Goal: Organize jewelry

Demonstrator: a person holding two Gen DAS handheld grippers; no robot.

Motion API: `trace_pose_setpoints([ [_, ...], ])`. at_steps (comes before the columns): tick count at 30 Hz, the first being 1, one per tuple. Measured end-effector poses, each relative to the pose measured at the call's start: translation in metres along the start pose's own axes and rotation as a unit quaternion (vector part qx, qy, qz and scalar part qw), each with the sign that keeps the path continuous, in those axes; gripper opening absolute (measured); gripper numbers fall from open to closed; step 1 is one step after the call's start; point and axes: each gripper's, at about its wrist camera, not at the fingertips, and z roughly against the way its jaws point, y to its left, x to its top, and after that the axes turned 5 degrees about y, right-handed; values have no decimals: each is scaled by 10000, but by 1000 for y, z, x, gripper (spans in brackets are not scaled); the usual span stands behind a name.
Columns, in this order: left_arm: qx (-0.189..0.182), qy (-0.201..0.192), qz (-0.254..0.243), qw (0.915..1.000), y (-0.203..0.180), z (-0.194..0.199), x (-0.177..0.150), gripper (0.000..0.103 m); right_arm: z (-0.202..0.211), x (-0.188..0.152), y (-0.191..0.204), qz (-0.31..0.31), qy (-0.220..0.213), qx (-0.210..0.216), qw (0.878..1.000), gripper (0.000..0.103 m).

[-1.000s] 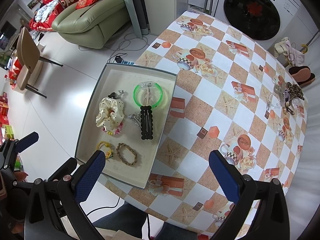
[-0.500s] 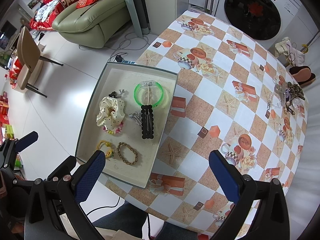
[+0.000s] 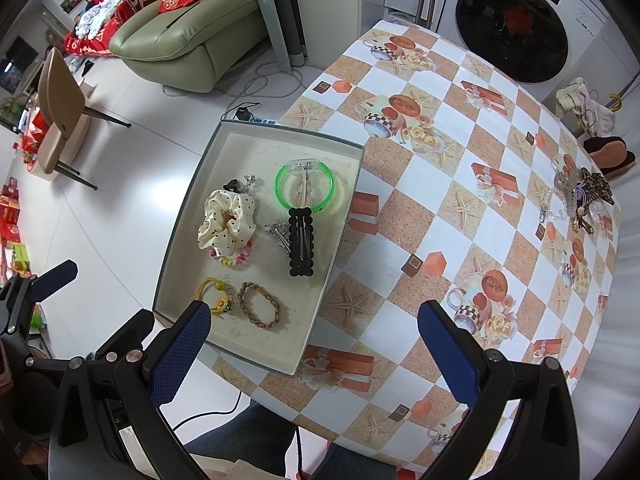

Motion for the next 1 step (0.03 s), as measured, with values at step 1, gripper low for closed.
trace_pose_setpoints([
  [1,4,8,1,10000,0,0,0,103,0,2,-1,8,-2,-2,10000,103],
])
